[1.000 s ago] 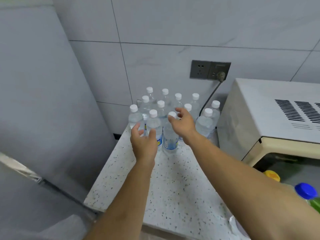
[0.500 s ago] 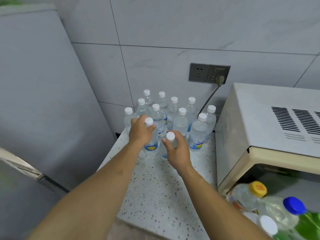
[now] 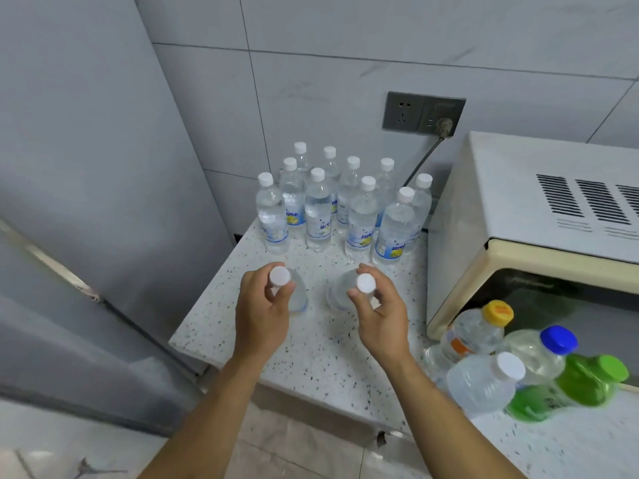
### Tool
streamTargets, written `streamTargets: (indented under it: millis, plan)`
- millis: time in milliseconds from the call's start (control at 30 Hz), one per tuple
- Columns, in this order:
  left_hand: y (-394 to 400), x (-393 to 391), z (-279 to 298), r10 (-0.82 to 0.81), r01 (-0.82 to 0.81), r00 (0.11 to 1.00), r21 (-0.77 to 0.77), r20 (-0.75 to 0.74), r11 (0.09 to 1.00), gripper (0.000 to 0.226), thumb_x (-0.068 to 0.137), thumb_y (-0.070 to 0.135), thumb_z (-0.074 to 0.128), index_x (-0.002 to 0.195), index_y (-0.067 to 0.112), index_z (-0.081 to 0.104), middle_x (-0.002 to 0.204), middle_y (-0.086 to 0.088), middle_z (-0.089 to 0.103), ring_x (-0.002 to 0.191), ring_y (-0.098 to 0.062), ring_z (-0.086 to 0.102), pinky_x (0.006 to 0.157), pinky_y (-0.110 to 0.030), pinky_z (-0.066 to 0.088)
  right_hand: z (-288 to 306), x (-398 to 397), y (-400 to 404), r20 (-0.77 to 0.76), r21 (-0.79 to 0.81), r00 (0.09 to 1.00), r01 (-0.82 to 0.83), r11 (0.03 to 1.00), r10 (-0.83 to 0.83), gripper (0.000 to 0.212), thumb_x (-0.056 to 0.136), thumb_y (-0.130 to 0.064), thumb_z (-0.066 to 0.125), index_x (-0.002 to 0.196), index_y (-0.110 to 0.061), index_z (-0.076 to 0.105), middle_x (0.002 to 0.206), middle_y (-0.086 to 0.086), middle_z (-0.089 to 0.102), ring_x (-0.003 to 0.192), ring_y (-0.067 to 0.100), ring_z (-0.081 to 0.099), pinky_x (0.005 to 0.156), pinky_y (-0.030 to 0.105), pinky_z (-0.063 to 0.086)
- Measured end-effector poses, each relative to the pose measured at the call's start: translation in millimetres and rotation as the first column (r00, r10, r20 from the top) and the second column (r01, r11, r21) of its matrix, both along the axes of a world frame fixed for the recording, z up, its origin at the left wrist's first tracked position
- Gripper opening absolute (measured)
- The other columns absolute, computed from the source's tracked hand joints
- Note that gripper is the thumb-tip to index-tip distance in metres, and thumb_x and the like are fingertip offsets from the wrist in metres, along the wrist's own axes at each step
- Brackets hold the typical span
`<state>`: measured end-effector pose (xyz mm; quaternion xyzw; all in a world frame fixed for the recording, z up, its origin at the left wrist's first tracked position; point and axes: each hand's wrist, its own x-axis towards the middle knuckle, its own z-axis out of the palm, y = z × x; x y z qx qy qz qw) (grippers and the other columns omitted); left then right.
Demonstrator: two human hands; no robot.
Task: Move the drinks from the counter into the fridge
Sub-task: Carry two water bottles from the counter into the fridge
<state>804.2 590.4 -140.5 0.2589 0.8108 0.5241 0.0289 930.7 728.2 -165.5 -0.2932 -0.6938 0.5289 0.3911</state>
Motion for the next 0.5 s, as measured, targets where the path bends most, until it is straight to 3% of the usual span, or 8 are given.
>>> streamTargets:
  millis: [100, 200, 267, 333, 400, 500]
  plan:
    - [-10, 1, 4, -0.033, 0.031, 0.999, -0.062, -0.025, 0.998, 0.024, 0.091, 0.030, 0.064, 0.114, 0.030, 0.060, 0.101, 0.011, 0.049, 0.086, -0.004, 0.053, 0.071, -0.009, 0.039, 7, 6, -3, -0.010, 0.064, 1.000, 0.010, 0.998, -0.009, 0.018, 0.090, -0.027, 0.067, 0.107, -0.030, 0.063, 0.105, -0.030, 0.063, 0.099, -0.012, 0.056, 0.083, 0.002, 0.037]
    - [-6, 3, 2, -0.066, 0.059, 0.996, -0.118, -0.061, 0.991, 0.030, 0.092, 0.035, 0.060, 0.119, 0.026, 0.057, 0.113, 0.006, 0.047, 0.101, -0.011, 0.048, 0.081, -0.021, 0.038, 9, 4, -6, 0.046, 0.104, 0.999, -0.017, 0.994, 0.012, 0.015, 0.090, -0.038, 0.061, 0.103, -0.040, 0.055, 0.100, -0.032, 0.060, 0.095, -0.013, 0.055, 0.080, 0.001, 0.037]
    - [-5, 3, -6, -0.092, 0.096, 0.995, -0.107, 0.042, 0.990, 0.041, 0.093, 0.041, 0.055, 0.130, 0.025, 0.049, 0.121, 0.010, 0.043, 0.113, -0.012, 0.046, 0.087, -0.025, 0.036, 3, 4, -7, 0.089, 0.066, 0.996, -0.026, 0.997, 0.020, 0.026, 0.087, -0.039, 0.065, 0.111, -0.038, 0.054, 0.107, -0.025, 0.061, 0.101, -0.007, 0.056, 0.086, 0.011, 0.041]
    - [-8, 4, -20, -0.163, 0.176, 0.972, -0.071, 0.168, 0.982, 0.054, 0.089, 0.046, 0.061, 0.137, 0.038, 0.037, 0.128, 0.019, 0.040, 0.115, -0.003, 0.043, 0.087, -0.022, 0.034, -7, 4, -8, 0.158, 0.022, 0.987, -0.045, 0.999, 0.041, 0.048, 0.084, -0.038, 0.073, 0.125, -0.033, 0.050, 0.120, -0.018, 0.059, 0.112, 0.001, 0.055, 0.092, 0.019, 0.044]
    - [-11, 3, -37, -0.200, 0.217, 0.948, -0.040, 0.246, 0.975, 0.071, 0.076, 0.049, 0.073, 0.131, 0.052, 0.029, 0.131, 0.025, 0.042, 0.114, 0.001, 0.042, 0.085, -0.022, 0.037, -17, 3, -9, 0.213, -0.063, 0.975, -0.052, 0.997, 0.064, 0.066, 0.077, -0.041, 0.082, 0.130, -0.036, 0.043, 0.123, -0.019, 0.055, 0.112, -0.004, 0.054, 0.088, 0.014, 0.044]
    - [-12, 1, -60, -0.152, 0.171, 0.928, -0.027, 0.340, 0.985, 0.082, 0.057, 0.060, 0.077, 0.124, 0.058, 0.029, 0.112, 0.041, 0.047, 0.096, 0.008, 0.051, 0.071, -0.013, 0.040, -28, -1, -9, 0.234, -0.186, 0.972, 0.011, 0.983, 0.033, 0.078, 0.067, -0.040, 0.090, 0.126, -0.037, 0.039, 0.119, -0.017, 0.053, 0.110, -0.001, 0.054, 0.083, 0.017, 0.047]
